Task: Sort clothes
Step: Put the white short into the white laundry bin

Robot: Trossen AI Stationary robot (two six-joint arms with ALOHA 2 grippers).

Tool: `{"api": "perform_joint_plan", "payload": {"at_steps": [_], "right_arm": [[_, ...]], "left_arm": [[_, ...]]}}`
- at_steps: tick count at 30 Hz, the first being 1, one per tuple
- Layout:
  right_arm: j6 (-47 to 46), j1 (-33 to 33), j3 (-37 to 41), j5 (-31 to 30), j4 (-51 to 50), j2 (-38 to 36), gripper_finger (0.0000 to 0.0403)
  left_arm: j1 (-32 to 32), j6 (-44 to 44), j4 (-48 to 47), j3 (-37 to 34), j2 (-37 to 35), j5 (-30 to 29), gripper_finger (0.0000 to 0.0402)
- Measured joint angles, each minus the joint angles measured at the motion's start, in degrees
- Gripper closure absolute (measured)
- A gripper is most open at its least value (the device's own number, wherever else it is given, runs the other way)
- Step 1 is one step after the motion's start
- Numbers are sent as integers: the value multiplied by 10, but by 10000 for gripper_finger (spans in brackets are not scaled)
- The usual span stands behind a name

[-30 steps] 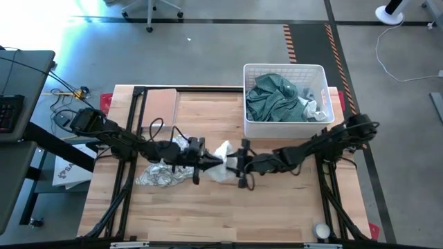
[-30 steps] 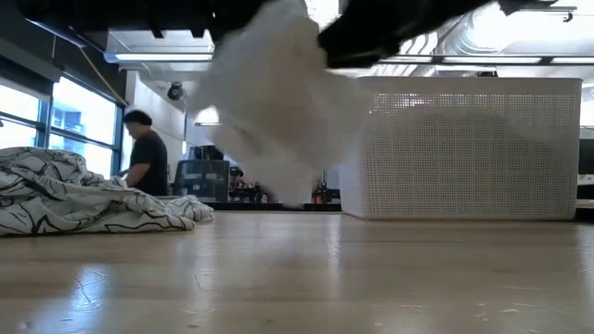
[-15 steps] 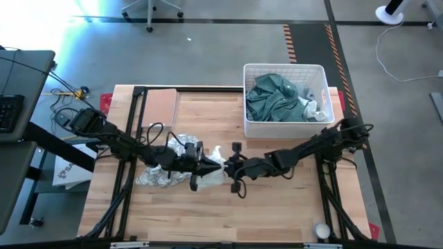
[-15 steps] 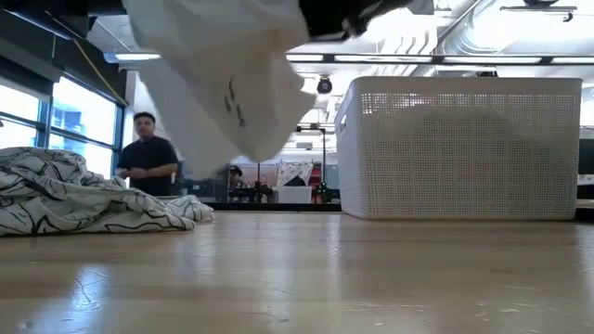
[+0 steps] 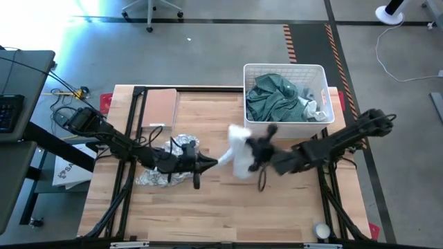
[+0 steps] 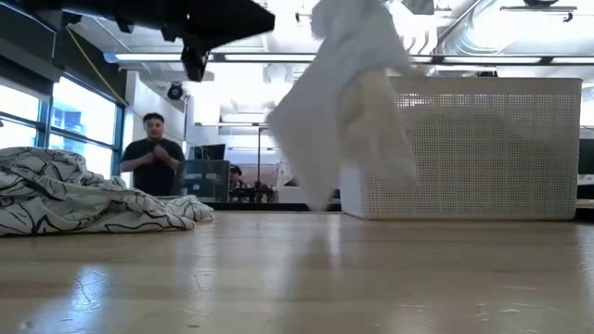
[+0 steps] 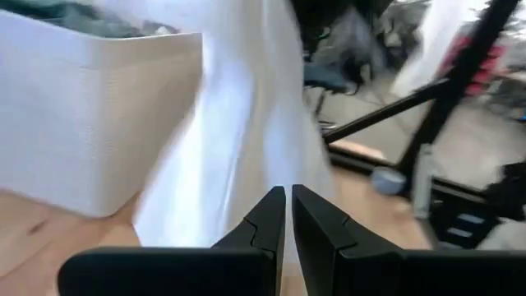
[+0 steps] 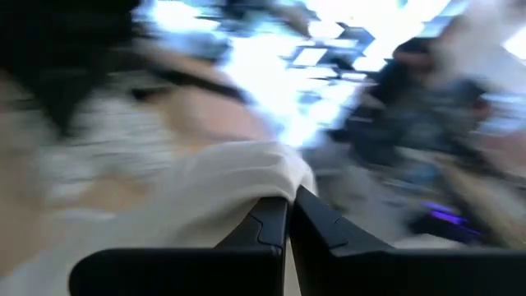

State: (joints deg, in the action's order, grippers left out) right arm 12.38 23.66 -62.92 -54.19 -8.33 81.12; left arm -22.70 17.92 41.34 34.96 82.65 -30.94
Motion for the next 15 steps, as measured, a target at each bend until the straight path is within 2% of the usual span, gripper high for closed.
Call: {"api": "perform_joint_plan", "payload": {"at_steps": [3, 6, 8, 10, 12, 15], "right_arm": [[63, -12, 0, -121, 8, -63, 402], [179, -42, 0, -223, 72, -132, 402], [256, -71, 0, -234, 123, -180, 402], [298, -103, 0, -213, 142, -228, 402], [302, -143, 0, -200, 129, -267, 402], [261, -216, 0, -212, 51, -314, 403]], "left_arm": [[0, 23, -20, 0, 0, -26, 378], [0, 39, -34, 0, 0, -30, 378], [0, 41, -38, 0, 0, -30, 378], [1, 43, -38, 0, 0, -31, 378], [2, 44, -38, 0, 0, -44, 378], [2, 47, -38, 0, 0, -59, 378]]}}
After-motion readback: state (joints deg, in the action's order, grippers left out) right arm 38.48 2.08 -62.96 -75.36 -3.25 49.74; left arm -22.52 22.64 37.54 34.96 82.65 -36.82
